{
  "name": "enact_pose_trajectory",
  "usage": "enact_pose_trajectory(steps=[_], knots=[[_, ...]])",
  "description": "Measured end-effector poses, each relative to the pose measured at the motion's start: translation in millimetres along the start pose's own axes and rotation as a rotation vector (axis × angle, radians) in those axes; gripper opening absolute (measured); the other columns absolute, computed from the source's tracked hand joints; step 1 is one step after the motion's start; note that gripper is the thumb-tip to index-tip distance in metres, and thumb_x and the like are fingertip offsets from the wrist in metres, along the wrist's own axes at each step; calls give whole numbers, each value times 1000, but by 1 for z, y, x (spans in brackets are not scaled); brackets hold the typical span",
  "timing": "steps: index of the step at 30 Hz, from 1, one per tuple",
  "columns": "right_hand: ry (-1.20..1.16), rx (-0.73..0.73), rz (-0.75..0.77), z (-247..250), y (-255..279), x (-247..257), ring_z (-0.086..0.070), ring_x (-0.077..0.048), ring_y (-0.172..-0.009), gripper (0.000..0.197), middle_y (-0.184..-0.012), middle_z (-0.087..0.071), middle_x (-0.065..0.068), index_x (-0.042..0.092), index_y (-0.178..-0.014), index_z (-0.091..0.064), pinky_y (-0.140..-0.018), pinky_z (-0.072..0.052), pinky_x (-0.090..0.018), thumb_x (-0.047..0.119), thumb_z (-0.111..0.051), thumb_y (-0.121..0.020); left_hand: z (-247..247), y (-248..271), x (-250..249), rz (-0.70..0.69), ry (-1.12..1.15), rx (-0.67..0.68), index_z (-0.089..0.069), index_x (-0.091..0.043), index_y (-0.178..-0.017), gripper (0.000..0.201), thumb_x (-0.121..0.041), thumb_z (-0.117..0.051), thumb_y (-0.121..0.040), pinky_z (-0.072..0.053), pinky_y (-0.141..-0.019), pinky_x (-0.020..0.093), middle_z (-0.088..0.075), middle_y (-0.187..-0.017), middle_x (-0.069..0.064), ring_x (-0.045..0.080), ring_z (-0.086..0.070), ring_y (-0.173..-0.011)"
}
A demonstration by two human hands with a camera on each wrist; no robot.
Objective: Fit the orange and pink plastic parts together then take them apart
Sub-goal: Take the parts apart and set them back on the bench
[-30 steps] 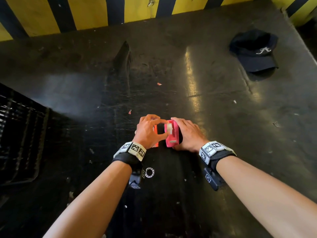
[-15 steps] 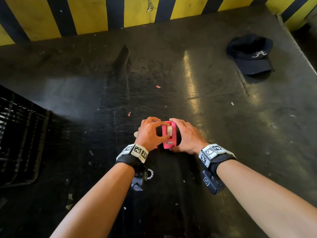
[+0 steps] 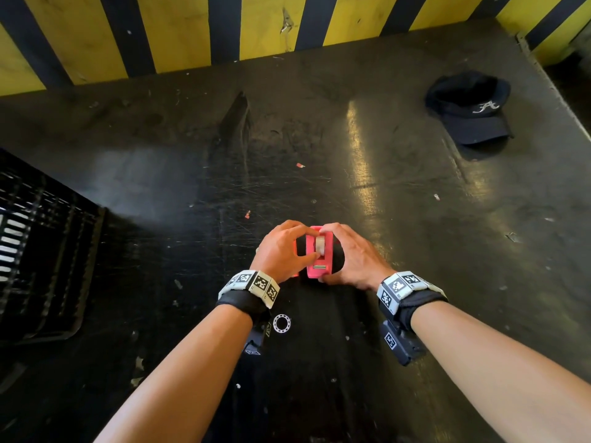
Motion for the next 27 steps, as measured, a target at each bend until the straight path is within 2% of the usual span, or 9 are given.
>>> enact_pose_trajectory(steps=[3, 5, 7, 10, 13, 19, 23, 27], knots=[[3, -12, -14, 1, 0, 3, -55, -17, -111, 93, -135, -50, 7, 36, -134, -41, -89, -49, -35, 41, -94, -58, 3, 3, -4, -31, -24, -39, -63, -31, -127, 54, -47, -82, -78, -60, -91, 37, -69, -123, -5, 14, -69, -106], [14, -11, -5, 2, -1, 5, -56, -18, -112, 91, -134, -51, 7, 36, -130, -42, -91, -52, -39, 42, -94, -57, 6, 5, -8, -50, -11, -70, -60, -32, -122, 49, -45, -81, -80, -61, -87, 35, -71, -119, -6, 12, -71, -103], [29, -11, 7, 3, -2, 6, -57, -19, -116, 91, -135, -51, 7, 36, -130, -42, -95, -52, -41, 42, -95, -55, 9, 5, -11, -78, -18, -88, -64, -33, -114, 36, -44, -78, -83, -61, -85, 36, -71, -116, -9, 11, -71, -98], [55, -16, 13, 4, -3, 8, -56, -19, -119, 95, -138, -52, 7, 35, -132, -43, -97, -49, -36, 42, -97, -54, 12, 4, -14, -109, -37, -103, -73, -32, -107, 23, -40, -76, -86, -61, -86, 36, -74, -119, -10, 10, -72, -97], [80, -21, 22, 6, -2, 10, -56, -20, -122, 98, -138, -53, 8, 35, -134, -43, -98, -47, -35, 43, -97, -52, 15, 3, -18, -121, -71, -104, -78, -33, -101, 17, -37, -77, -85, -60, -93, 36, -76, -121, -8, 12, -74, -105], [118, -13, 7, 9, 1, 14, -54, -22, -122, 100, -139, -52, 10, 36, -135, -42, -97, -49, -39, 45, -97, -52, 18, 3, -22, -131, -107, -67, -79, -32, -97, 11, -35, -76, -87, -60, -88, 38, -77, -115, -9, 13, -74, -99], [140, -11, -8, 9, 2, 15, -54, -22, -120, 100, -139, -52, 9, 35, -137, -43, -93, -47, -36, 45, -97, -52, 18, 1, -24, -112, -103, -15, -77, -27, -94, 10, -35, -73, -89, -60, -86, 39, -72, -121, -9, 14, -72, -98], [170, -6, -28, 9, 2, 17, -55, -23, -118, 98, -138, -52, 9, 35, -133, -44, -91, -50, -38, 47, -96, -52, 19, -2, -25, -76, -121, 67, -76, -22, -102, 19, -37, -65, -96, -57, -89, 42, -59, -139, -10, 16, -70, -102]])
Point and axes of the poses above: each hand's wrist, its own y-axis away from the middle knuckle, its own z-axis out of the back of the hand, x = y × z, the point moved 1 cm from there along -y, towards the middle knuckle
